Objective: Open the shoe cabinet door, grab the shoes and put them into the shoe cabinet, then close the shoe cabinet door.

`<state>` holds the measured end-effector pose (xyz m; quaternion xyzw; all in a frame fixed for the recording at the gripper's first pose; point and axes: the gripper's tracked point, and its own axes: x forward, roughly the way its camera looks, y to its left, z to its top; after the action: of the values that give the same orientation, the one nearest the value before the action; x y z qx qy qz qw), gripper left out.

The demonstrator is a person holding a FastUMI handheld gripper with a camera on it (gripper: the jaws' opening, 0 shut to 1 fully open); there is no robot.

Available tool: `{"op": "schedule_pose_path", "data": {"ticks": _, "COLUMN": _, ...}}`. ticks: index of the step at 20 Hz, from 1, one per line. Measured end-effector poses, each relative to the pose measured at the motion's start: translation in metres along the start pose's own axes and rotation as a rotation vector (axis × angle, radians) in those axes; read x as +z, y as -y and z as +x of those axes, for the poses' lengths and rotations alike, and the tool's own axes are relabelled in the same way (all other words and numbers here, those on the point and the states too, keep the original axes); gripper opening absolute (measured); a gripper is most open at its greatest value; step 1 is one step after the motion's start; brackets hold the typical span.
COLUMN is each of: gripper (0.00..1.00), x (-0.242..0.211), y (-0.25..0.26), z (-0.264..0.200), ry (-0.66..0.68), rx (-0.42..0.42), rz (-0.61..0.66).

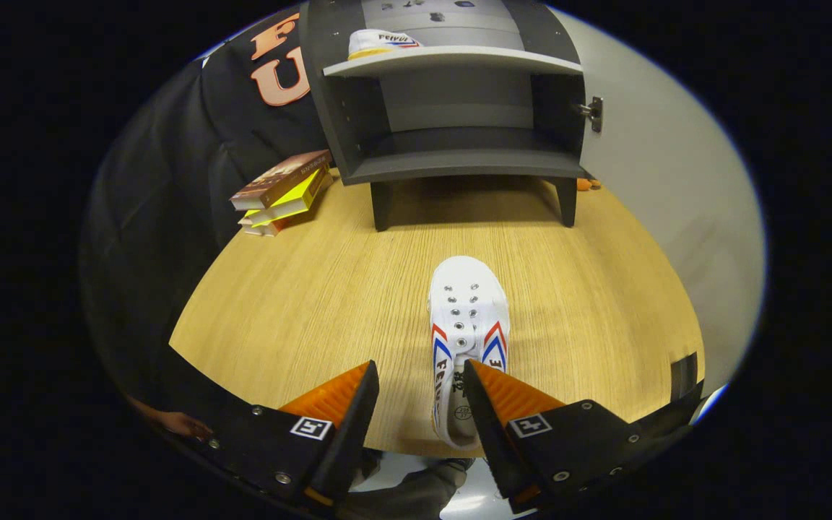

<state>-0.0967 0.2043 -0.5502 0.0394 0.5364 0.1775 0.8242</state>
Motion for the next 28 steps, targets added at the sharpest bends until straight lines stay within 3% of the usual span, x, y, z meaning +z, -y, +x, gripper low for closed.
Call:
{"op": "schedule_pose_path", "data": {"ticks": 2, "gripper": 0.67, "x": -0.008, "y": 0.002, "z": 0.017, "ry": -0.026, "rx": -0.004, "rz": 0.021}}
{"op": "schedule_pose_path", "data": {"ticks": 7, "gripper": 0.48, "x": -0.016, "y": 0.02, "z": 0.046, "ry": -0.011, "rx": -0.101, "rz": -0.035}}
{"op": "schedule_pose_path", "data": {"ticks": 10, "gripper": 0.22, "x": -0.014, "y": 0.026, "z": 0.051, "ry": 0.041, "rx": -0.168, "rz": -0.055}}
{"op": "schedule_pose_path", "data": {"ticks": 14, "gripper": 0.02, "x": -0.013, "y": 0.022, "z": 0.049, "ry": 0.01, "rx": -0.136, "rz": 0.055}}
{"op": "schedule_pose_path", "data": {"ticks": 21, "gripper": 0.0, "x": 0.031, "y": 0.01, "z": 0.026, "ry": 0.065, "rx": -0.11, "rz": 0.028}}
{"op": "schedule_pose_path", "data": {"ticks": 28, "gripper": 0.0, "x": 0.079, "y": 0.002, "z": -0.029, "ry": 0.156, "rx": -0.084, "rz": -0.044}}
